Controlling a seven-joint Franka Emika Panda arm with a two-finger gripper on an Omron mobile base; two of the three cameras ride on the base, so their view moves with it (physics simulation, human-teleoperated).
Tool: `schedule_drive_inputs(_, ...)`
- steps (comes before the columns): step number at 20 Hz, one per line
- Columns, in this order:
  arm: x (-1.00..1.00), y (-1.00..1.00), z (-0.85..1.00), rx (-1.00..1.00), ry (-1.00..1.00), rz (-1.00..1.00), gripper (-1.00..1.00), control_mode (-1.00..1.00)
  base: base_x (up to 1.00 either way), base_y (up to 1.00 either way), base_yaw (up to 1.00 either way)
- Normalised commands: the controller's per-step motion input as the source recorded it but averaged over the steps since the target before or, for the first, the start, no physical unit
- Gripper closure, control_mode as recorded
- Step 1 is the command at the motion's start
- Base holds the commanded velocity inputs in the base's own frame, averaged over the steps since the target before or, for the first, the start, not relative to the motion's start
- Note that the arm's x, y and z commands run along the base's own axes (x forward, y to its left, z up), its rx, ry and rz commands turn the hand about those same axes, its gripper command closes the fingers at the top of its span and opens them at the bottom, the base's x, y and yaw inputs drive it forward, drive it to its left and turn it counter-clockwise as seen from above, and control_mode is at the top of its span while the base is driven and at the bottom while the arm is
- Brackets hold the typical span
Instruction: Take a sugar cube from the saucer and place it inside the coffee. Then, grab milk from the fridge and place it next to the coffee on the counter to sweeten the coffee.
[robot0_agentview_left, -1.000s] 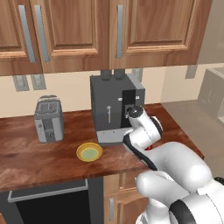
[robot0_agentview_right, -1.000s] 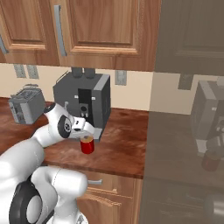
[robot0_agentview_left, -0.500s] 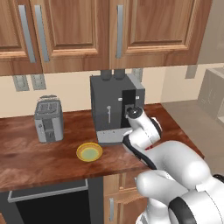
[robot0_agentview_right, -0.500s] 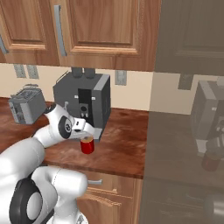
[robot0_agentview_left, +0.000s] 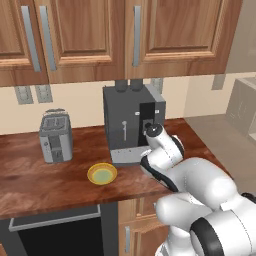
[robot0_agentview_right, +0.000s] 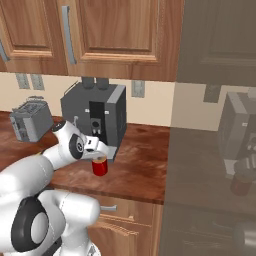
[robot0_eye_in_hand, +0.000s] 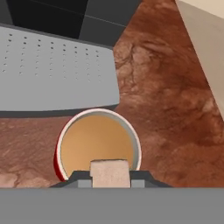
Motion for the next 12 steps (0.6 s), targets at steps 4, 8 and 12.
schedule_drive_inputs(4, 0.09, 0.00, 0.00, 0.00, 0.00, 0.00, -1.00, -1.00, 0.00, 0.00, 0.00)
schedule_drive_inputs(8, 0.08, 0.00, 0.00, 0.00, 0.00, 0.00, -1.00, -1.00, 0.00, 0.00, 0.00)
schedule_drive_inputs(12, 0.01, 0.00, 0.00, 0.00, 0.00, 0.00, -1.00, -1.00, 0.00, 0.00, 0.00)
